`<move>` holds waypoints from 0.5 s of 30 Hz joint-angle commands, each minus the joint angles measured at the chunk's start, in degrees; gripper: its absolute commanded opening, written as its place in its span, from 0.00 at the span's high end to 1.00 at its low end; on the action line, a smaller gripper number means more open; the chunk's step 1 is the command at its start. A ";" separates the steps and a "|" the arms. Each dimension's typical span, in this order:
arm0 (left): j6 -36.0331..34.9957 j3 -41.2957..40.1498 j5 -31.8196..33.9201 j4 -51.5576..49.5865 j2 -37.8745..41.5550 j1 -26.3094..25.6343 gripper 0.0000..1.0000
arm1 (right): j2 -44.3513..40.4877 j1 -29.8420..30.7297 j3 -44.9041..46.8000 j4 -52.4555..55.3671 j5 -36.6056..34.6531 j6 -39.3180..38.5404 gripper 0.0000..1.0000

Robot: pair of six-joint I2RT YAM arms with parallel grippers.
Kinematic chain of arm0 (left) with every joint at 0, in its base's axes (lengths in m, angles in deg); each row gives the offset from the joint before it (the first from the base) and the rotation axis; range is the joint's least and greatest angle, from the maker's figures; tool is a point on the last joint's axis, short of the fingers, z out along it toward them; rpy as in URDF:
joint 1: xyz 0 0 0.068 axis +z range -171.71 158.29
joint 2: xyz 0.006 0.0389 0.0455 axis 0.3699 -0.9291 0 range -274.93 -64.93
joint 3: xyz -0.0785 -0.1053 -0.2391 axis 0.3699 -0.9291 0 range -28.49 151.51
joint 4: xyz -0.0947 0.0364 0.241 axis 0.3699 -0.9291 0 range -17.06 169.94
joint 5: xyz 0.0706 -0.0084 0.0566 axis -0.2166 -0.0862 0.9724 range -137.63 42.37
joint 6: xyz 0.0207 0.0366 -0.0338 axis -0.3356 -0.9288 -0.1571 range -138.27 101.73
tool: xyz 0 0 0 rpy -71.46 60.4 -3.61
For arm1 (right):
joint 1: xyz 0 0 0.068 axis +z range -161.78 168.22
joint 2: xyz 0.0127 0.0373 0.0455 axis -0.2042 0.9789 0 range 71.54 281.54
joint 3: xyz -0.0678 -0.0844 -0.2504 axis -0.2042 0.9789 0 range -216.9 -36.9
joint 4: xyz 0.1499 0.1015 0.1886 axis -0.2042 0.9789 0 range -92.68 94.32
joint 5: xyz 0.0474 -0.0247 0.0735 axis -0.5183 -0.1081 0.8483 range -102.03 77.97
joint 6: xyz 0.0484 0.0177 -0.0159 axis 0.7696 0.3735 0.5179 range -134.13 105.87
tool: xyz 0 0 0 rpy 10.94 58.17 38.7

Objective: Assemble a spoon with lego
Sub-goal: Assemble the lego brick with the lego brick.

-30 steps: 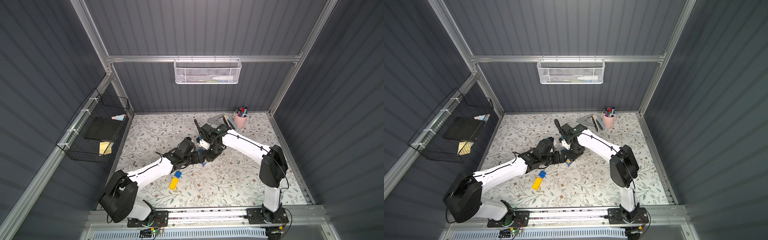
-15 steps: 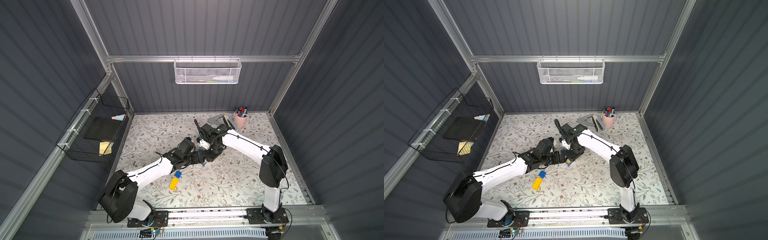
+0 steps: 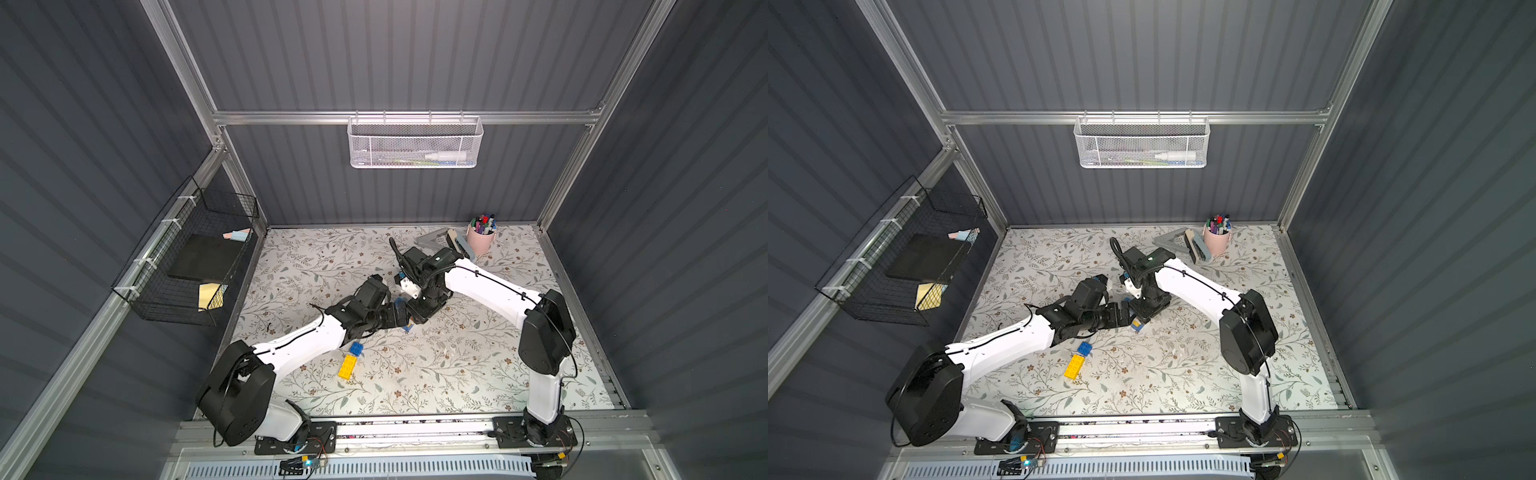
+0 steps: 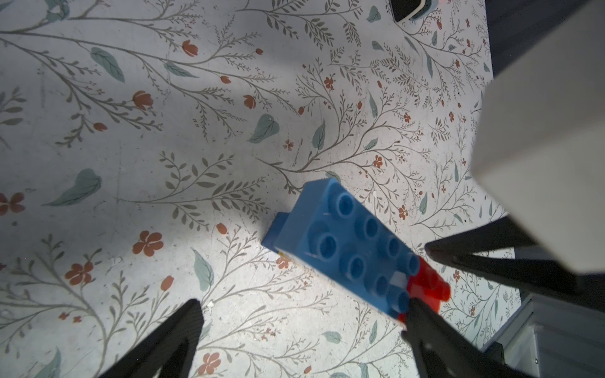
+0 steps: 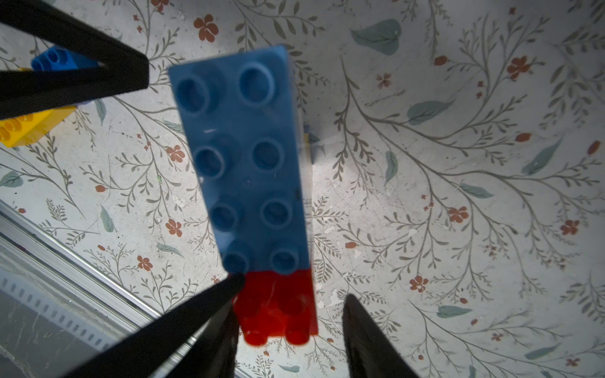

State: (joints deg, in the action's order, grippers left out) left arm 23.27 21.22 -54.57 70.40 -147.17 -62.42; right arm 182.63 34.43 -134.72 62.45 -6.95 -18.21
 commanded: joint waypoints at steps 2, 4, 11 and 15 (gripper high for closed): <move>-1.04 0.91 -0.09 -2.23 0.26 -0.25 0.01 | -2.00 1.16 -1.50 -2.31 3.19 -0.08 0.48; -1.24 1.17 -0.09 -2.30 0.41 -0.26 0.01 | -2.62 1.07 -1.28 -2.57 3.22 0.04 0.41; -1.24 2.13 -0.53 -2.41 0.14 -0.26 0.01 | -3.95 0.77 -0.88 -2.89 4.50 0.08 0.38; -1.31 2.32 -0.19 -2.94 0.56 -0.25 0.01 | -4.65 0.38 -0.54 -3.15 5.10 0.34 0.38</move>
State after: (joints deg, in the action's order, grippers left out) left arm 23.21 21.79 -54.55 68.80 -146.95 -62.33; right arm 178.87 34.30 -134.72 60.92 -4.61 -17.97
